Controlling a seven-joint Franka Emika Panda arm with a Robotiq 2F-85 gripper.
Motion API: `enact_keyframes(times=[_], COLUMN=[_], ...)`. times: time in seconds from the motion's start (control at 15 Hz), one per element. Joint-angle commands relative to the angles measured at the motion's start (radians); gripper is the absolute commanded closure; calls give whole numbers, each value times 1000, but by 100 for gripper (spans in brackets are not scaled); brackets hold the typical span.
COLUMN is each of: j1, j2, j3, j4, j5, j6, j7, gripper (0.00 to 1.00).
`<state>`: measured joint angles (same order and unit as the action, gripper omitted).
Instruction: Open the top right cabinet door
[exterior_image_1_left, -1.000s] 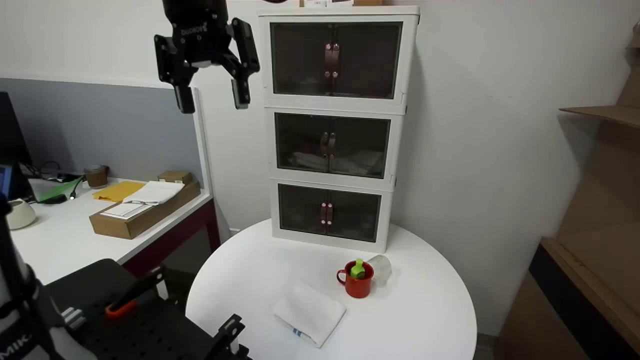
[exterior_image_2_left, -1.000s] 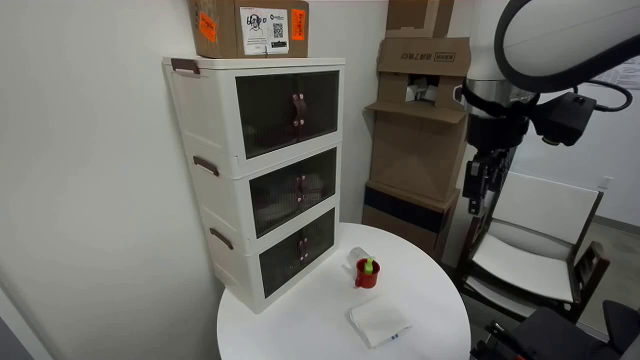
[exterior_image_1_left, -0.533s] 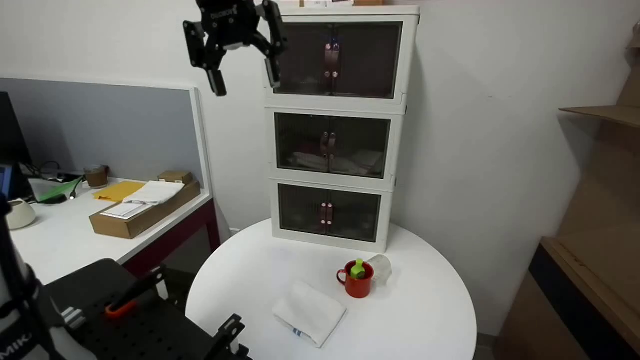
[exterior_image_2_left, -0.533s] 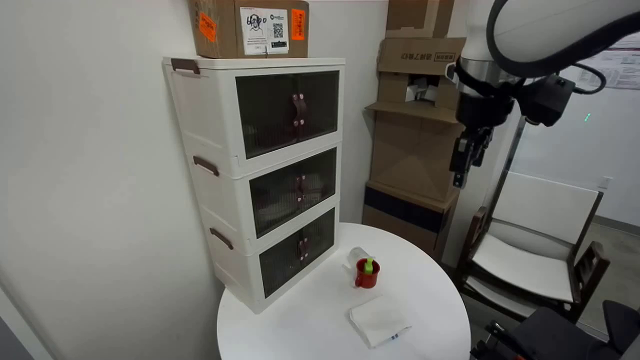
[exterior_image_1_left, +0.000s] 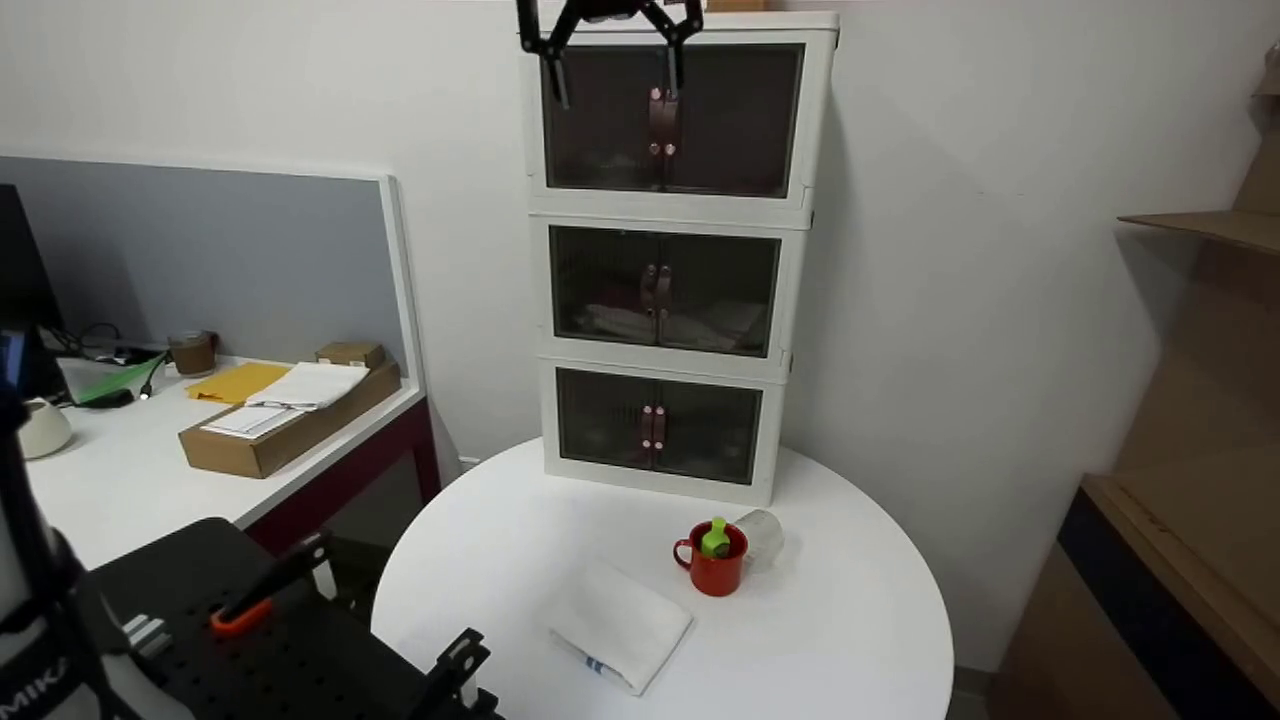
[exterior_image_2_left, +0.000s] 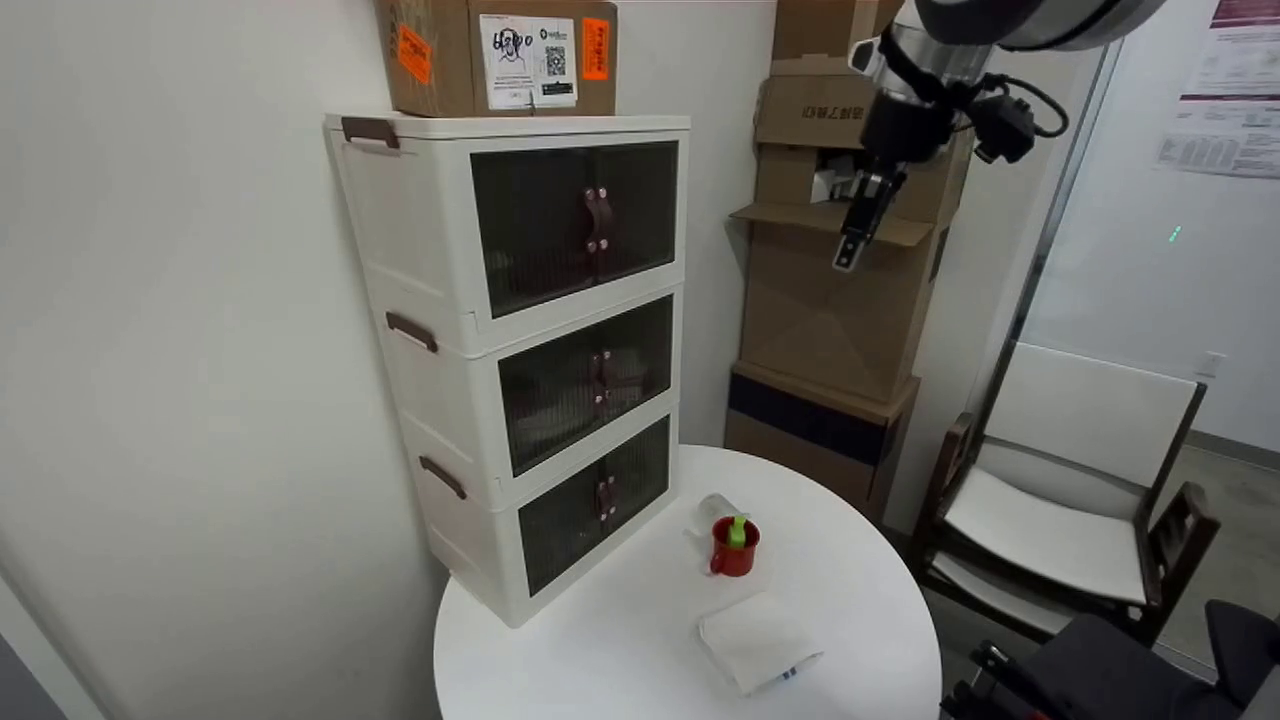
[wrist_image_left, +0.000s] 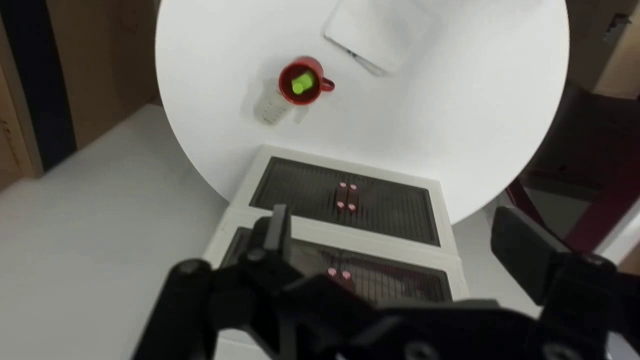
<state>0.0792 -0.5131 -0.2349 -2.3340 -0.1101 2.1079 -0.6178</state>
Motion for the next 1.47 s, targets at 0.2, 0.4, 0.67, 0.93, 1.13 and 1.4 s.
enact_keyframes(times=[0.2,0.4,0.67,0.93,1.13,1.4], j1=[82,48,-13,6,-13,-75], j2=[263,333,326,328,378,564], j3=[-117,-115,-51,-79,-62,-49], j4=[278,336,306,332,401,572], j5=[447,661,648,766,891,972], j6=[-30,-121,-95,-178,-245,-446], j7=[-414,-582,-563,-657,-809,-967], gripper=[0,0,0,0,0,0])
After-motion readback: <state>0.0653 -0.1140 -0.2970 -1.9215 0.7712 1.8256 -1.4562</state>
